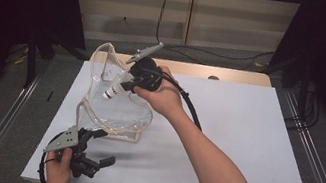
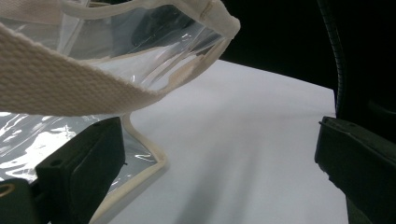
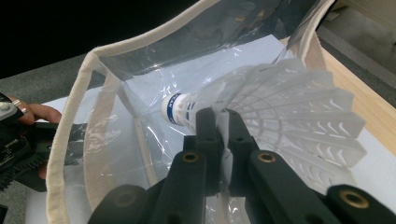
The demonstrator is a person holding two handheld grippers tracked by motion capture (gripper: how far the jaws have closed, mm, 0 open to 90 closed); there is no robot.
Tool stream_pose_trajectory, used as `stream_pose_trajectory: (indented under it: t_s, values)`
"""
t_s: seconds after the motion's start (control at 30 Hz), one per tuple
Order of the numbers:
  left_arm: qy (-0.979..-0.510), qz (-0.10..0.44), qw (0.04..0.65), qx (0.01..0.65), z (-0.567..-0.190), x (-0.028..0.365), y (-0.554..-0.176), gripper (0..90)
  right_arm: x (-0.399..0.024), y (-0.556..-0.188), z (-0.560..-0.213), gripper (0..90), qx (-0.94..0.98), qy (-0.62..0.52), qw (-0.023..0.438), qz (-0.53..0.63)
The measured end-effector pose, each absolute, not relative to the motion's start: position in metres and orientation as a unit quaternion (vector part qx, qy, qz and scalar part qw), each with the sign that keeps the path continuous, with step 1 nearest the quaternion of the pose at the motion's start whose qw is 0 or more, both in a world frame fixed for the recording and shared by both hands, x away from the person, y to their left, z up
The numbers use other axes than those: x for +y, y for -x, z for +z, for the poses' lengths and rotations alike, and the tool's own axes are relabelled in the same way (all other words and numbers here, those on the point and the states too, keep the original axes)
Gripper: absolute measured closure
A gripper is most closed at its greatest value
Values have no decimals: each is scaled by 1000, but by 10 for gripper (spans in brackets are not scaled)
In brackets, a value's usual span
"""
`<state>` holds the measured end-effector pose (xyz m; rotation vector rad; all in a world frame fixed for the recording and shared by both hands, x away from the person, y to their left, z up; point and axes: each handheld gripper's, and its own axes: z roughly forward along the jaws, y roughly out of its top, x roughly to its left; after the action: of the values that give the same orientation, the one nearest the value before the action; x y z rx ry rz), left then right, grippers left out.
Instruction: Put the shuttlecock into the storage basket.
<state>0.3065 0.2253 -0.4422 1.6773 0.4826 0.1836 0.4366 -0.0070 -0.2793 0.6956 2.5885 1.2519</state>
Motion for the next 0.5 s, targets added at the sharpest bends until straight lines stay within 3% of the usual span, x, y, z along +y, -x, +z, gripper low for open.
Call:
stream_pose_trajectory:
  t_s: [0.5]
  values:
    - [-735,80,639,210,-442,225,-307,19,-2,-442,-284,874,871,-240,95,417]
